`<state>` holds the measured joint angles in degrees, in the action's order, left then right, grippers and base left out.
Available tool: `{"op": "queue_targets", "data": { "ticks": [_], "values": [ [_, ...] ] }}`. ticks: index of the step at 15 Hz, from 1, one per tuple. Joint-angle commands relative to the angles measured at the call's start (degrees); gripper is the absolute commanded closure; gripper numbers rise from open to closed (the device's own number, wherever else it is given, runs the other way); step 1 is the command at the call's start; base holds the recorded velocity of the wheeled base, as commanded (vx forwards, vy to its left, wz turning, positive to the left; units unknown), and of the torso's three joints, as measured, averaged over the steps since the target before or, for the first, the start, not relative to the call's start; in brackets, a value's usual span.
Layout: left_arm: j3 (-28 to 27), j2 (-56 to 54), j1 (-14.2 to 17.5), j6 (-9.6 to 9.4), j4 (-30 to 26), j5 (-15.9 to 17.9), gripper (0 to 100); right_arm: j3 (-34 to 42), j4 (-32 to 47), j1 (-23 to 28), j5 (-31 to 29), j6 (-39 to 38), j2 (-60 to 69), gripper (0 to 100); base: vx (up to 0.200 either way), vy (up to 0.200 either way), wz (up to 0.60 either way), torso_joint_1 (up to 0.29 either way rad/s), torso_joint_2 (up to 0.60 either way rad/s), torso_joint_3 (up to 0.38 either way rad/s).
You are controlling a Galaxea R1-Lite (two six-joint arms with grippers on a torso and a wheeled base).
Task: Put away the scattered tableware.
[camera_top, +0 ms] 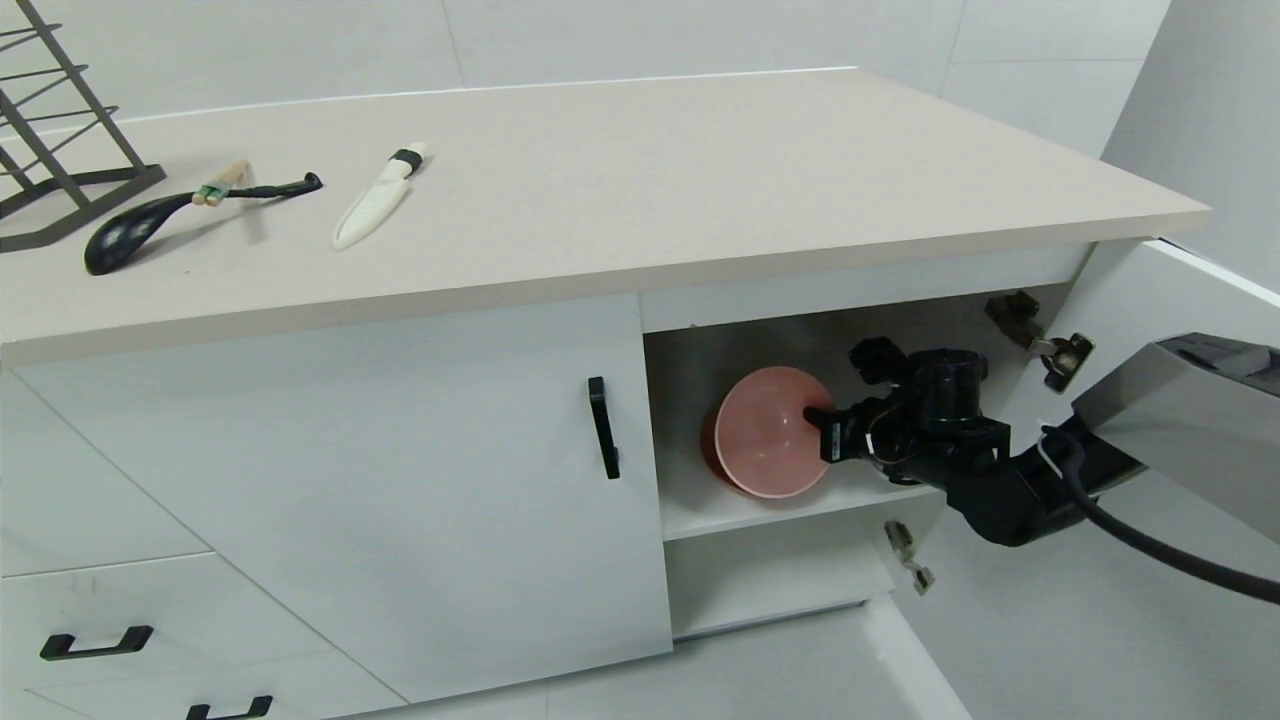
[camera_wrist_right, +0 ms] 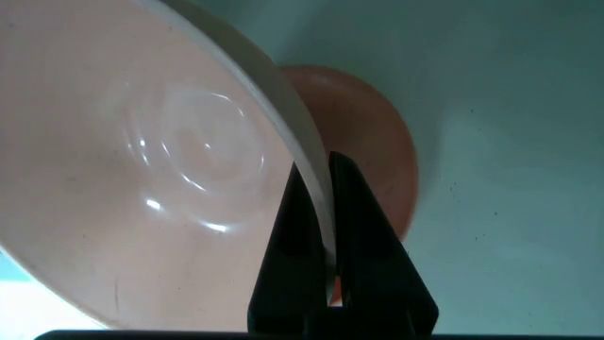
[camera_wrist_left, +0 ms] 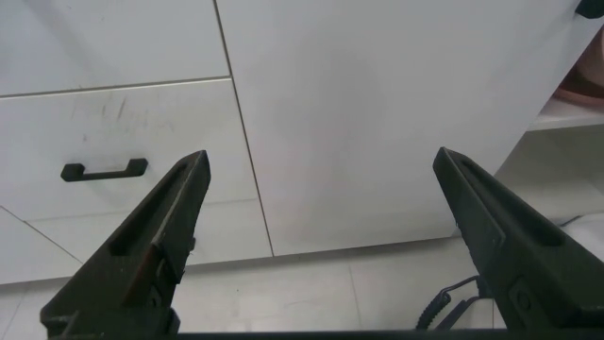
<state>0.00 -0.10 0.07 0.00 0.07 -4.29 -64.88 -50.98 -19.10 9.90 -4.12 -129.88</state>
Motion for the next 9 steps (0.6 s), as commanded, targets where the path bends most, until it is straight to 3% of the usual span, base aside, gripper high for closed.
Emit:
{"op": "queue_targets", "data": {
  "ticks": [1,9],
  "values": [
    [0.0,0.1,0.0,0.09,0.0,0.0,0,-0.6,-0.1,0.2,0.0,0.0,-1.3,100,0.0,0.0,0.0,0.0,0.0,0.0],
    [0.0,0.1,0.0,0.26,0.0,0.1,0,-0.6,-0.5,0.3,-0.4,0.1,-1.9,100,0.0,0.0,0.0,0.0,0.0,0.0]
  ]
}}
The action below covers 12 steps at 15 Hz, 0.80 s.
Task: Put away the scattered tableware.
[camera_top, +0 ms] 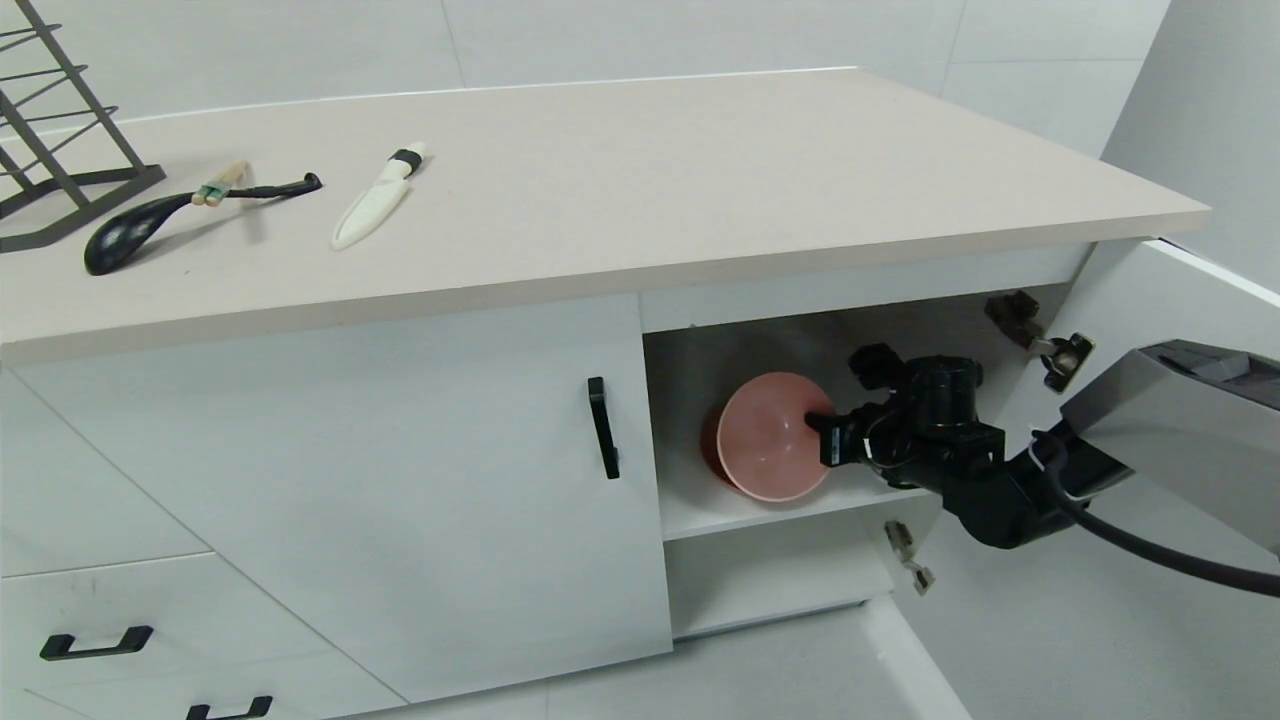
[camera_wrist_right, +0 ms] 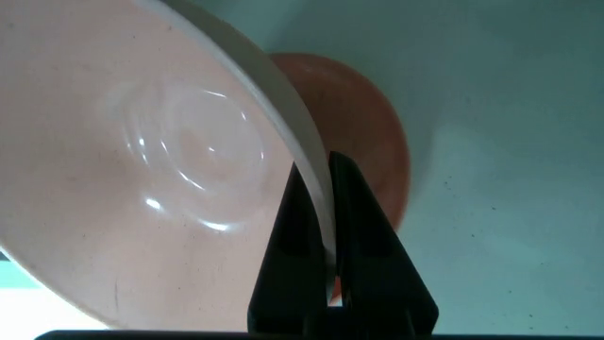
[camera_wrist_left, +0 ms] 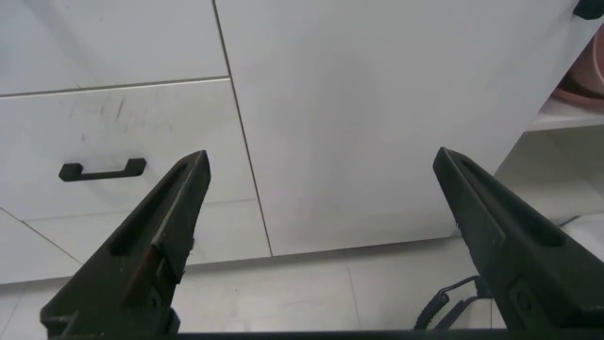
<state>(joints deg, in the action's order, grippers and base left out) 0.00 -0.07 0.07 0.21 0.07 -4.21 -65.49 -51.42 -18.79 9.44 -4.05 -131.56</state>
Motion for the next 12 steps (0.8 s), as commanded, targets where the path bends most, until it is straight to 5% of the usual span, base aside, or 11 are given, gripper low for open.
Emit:
{"op": "queue_targets", "data": {
  "ticks": [1,7,8,12],
  "values": [
    [0.0,0.1,0.0,0.06,0.0,0.0,0,0.0,-0.1,0.0,-0.6,0.1,-0.3,100,0.0,0.0,0.0,0.0,0.0,0.0],
    [0.0,0.1,0.0,0.06,0.0,0.0,0,0.4,-0.2,0.0,-1.2,0.1,-0.3,100,0.0,0.0,0.0,0.0,0.0,0.0],
    [0.0,0.1,0.0,0.06,0.0,0.0,0,0.4,-0.2,0.0,-1.3,0.2,-0.3,0,0.0,0.0,0.0,0.0,0.0,0.0],
    [0.0,0.1,0.0,0.14,0.0,0.0,0,0.4,-0.7,-0.1,-1.3,0.4,0.1,0,0.0,0.0,0.0,0.0,0.0,0.0]
  ]
}}
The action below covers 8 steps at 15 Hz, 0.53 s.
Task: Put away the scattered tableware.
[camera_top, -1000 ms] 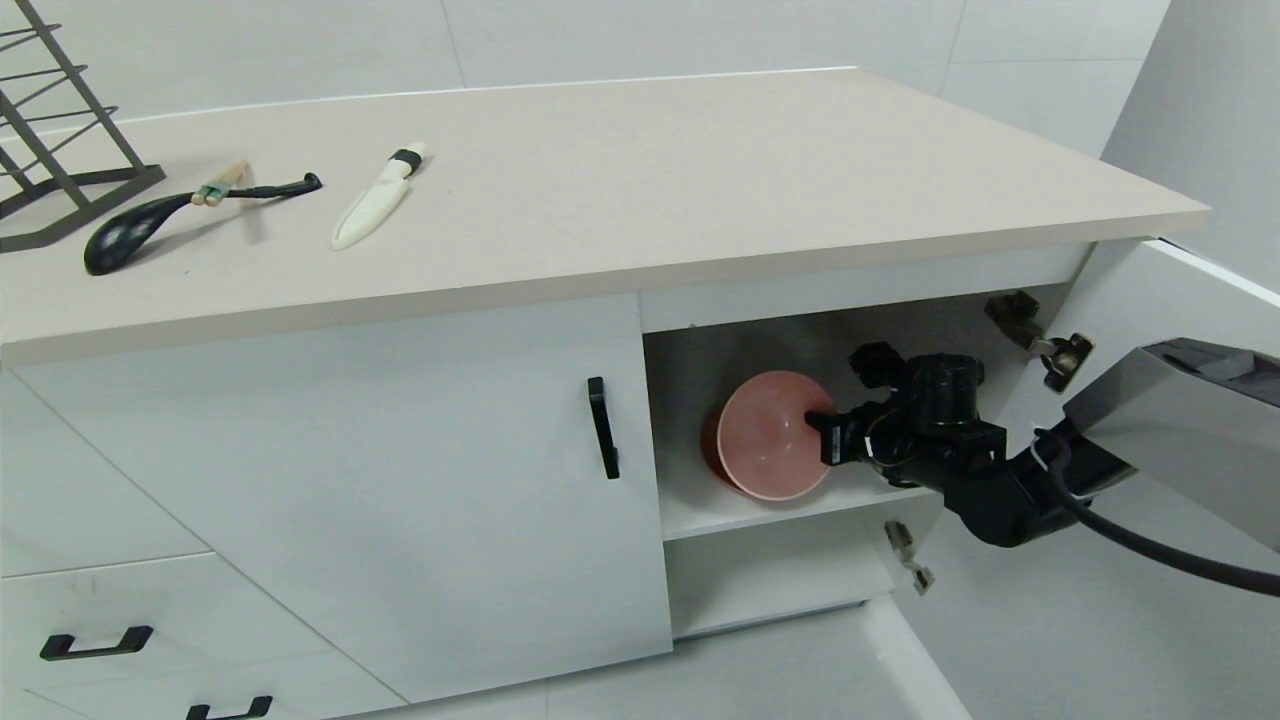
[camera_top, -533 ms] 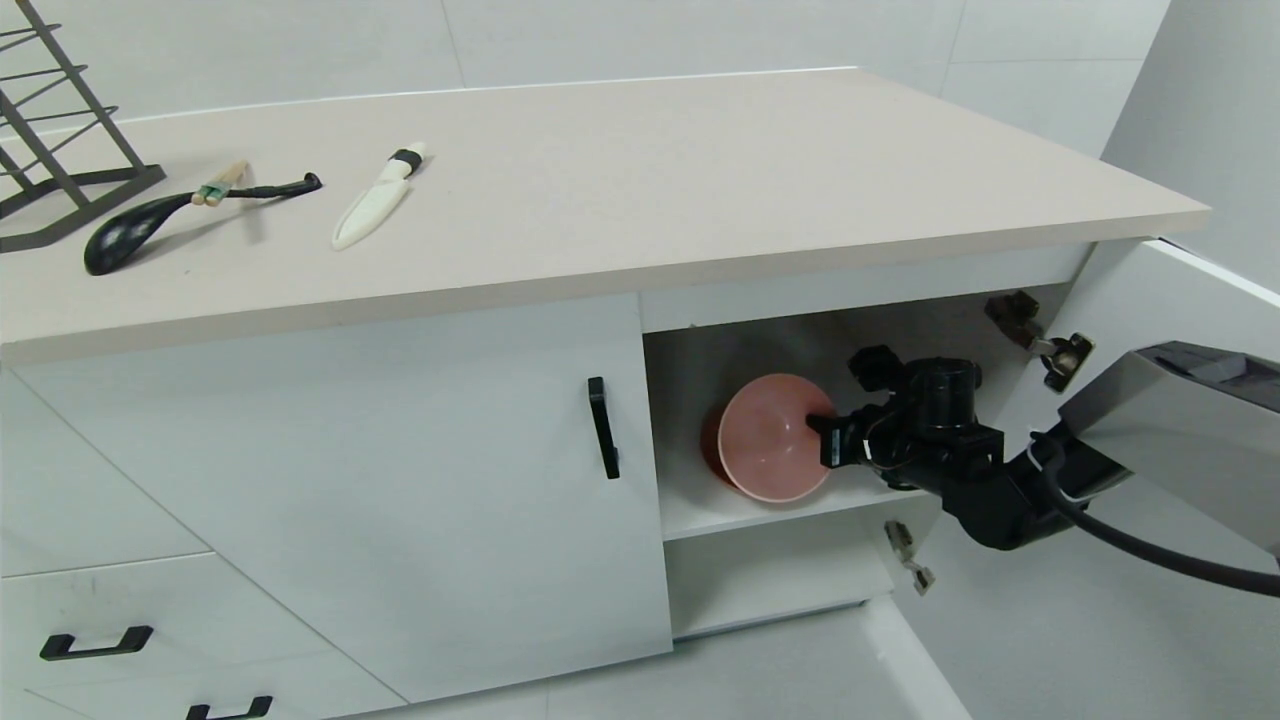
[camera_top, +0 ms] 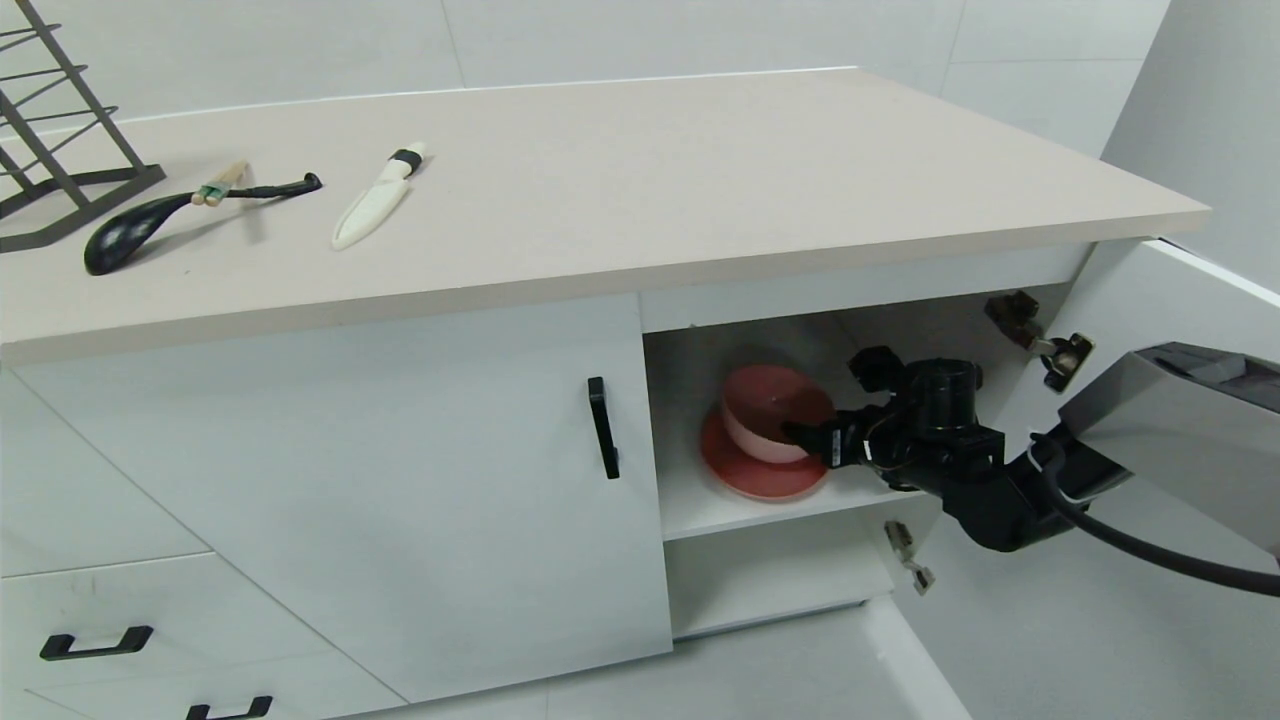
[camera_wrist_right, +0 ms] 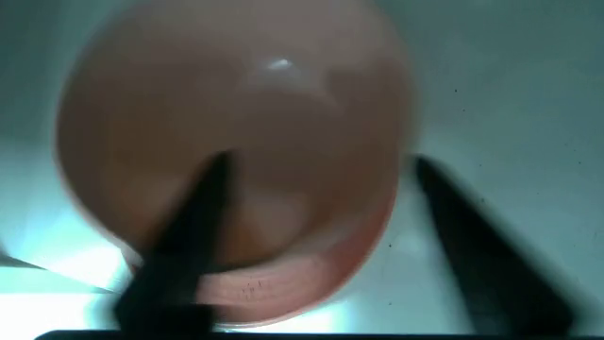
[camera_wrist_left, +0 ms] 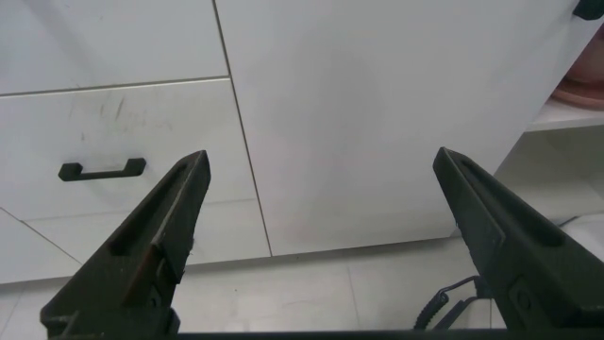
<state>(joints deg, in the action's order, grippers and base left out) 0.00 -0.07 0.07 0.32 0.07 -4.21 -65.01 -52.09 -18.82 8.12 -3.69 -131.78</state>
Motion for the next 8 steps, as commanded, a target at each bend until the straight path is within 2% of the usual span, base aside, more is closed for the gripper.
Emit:
{"op": "queue_targets", "data": {
  "ticks": [1,4,6,8],
  "values": [
    [0.0,0.1,0.0,0.03,0.0,0.0,0,0.1,-0.6,-0.2,0.1,0.0,0.5,0,0.0,0.0,0.0,0.0,0.0,0.0],
    [0.0,0.1,0.0,0.03,0.0,0.0,0,1.7,-2.6,-1.0,0.1,0.1,4.2,0,0.0,0.0,0.0,0.0,0.0,0.0],
    [0.0,0.1,0.0,0.12,0.0,0.0,0,6.9,-4.2,-2.5,0.1,1.3,8.0,0,0.0,0.0,0.0,0.0,0.0,0.0],
    [0.0,0.1,0.0,0.12,0.0,0.0,0,15.3,-11.6,-3.1,0.1,6.6,10.6,0,0.0,0.0,0.0,0.0,0.0,0.0]
  ]
}}
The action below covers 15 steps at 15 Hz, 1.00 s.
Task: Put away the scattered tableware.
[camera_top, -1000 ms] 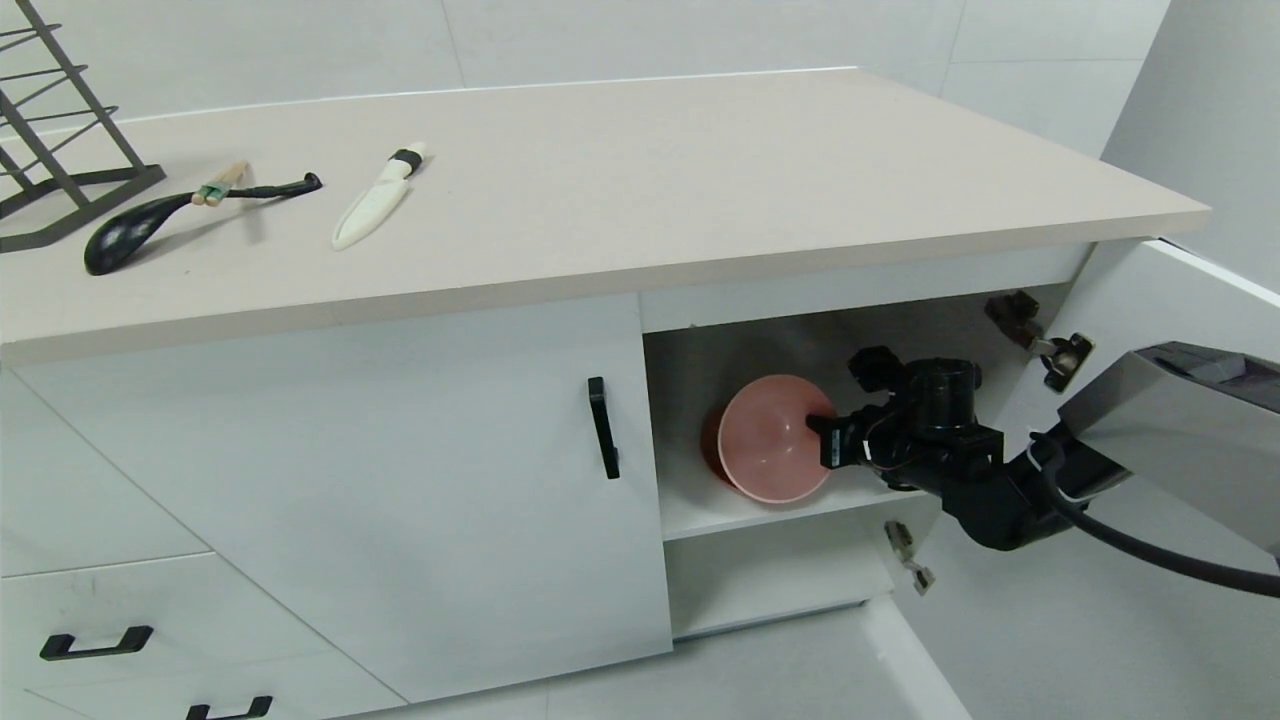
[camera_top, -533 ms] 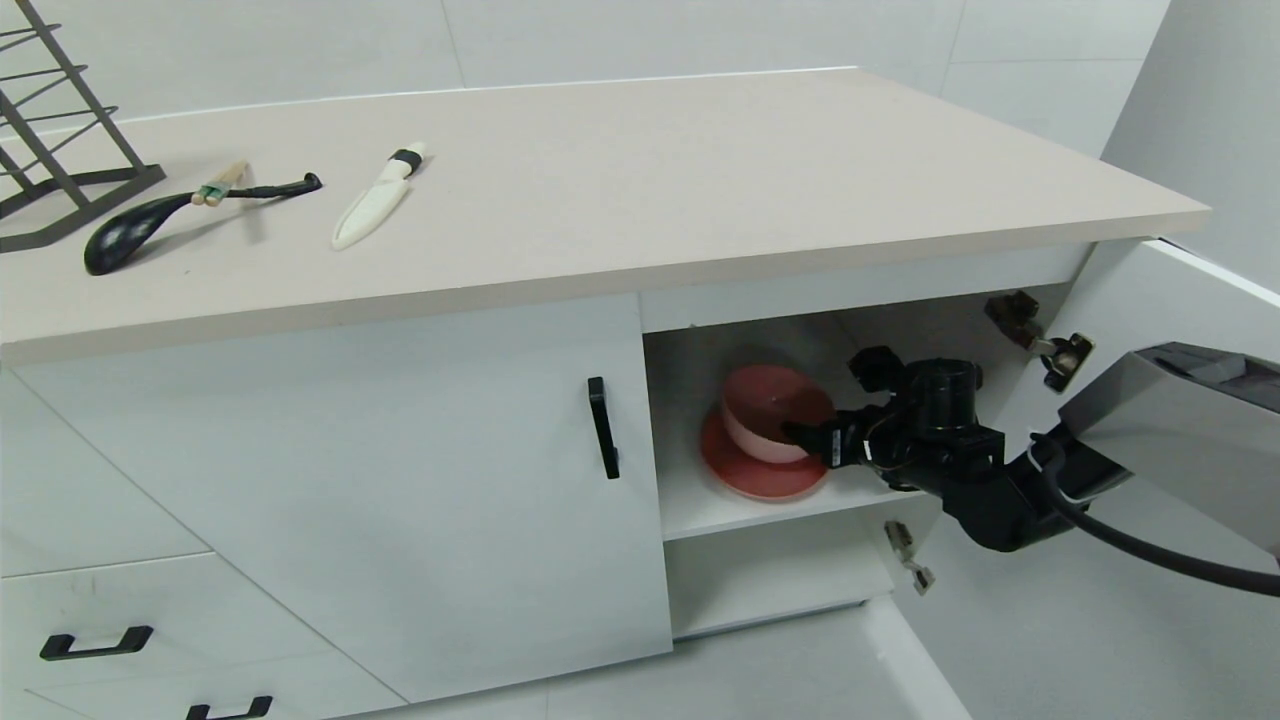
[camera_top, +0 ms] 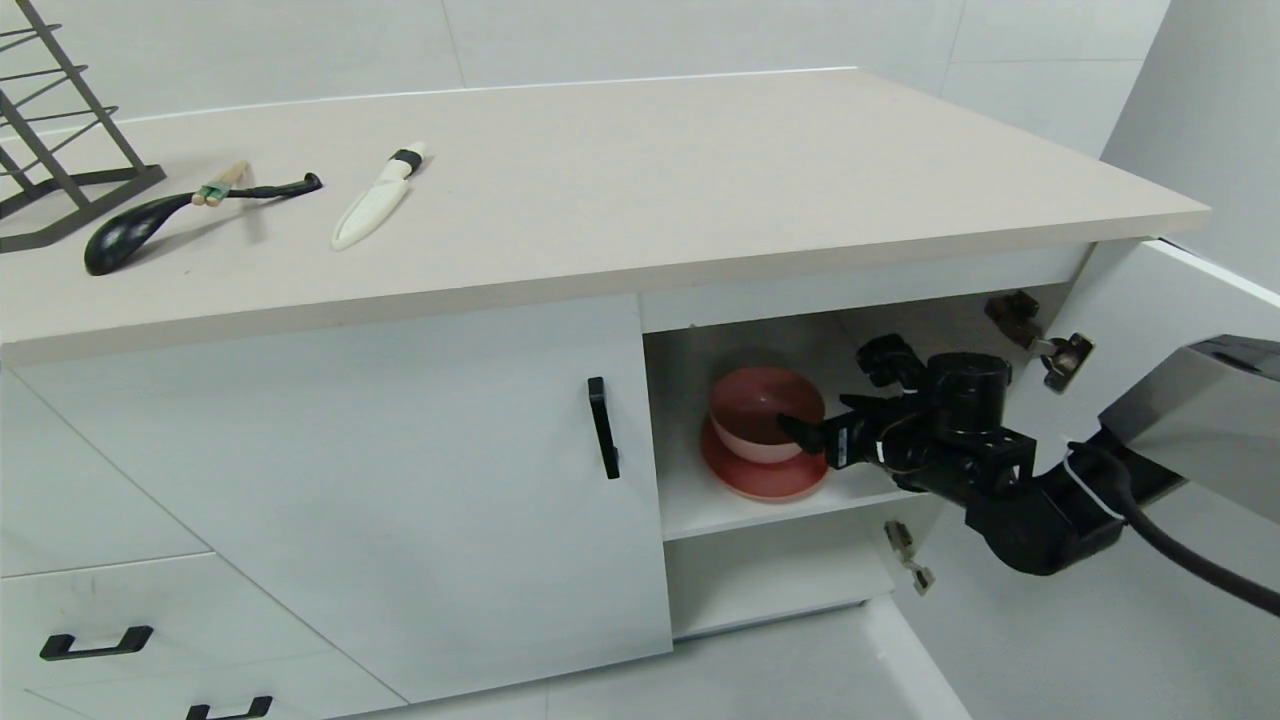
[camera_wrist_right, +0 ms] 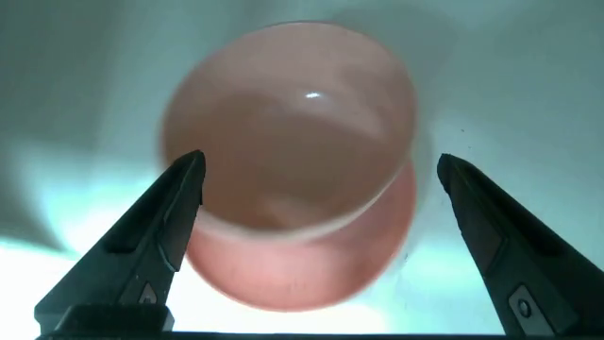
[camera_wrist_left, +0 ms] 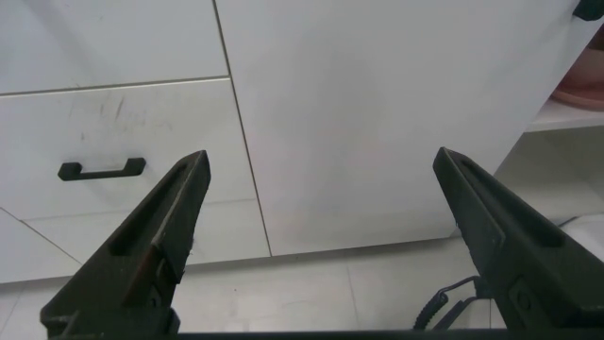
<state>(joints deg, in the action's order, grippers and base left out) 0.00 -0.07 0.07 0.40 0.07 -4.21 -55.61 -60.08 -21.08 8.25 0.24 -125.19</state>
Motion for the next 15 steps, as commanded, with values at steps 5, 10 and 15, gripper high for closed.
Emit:
{"op": "queue_targets", "data": {
  "ticks": [5,10,15],
  "values": [
    [0.0,0.1,0.0,0.04,0.0,0.0,0,26.1,-22.1,-1.8,0.4,8.0,11.2,0,0.0,0.0,0.0,0.0,0.0,0.0],
    [0.0,0.1,0.0,0.13,0.0,0.0,0,36.5,-22.2,-2.3,0.4,10.2,23.4,0,0.0,0.0,0.0,0.0,0.0,0.0],
    [0.0,0.1,0.0,-0.84,0.0,0.0,0,48.9,-22.1,-2.2,1.0,10.6,42.7,0,0.0,0.0,0.0,0.0,0.0,0.0]
  ]
}}
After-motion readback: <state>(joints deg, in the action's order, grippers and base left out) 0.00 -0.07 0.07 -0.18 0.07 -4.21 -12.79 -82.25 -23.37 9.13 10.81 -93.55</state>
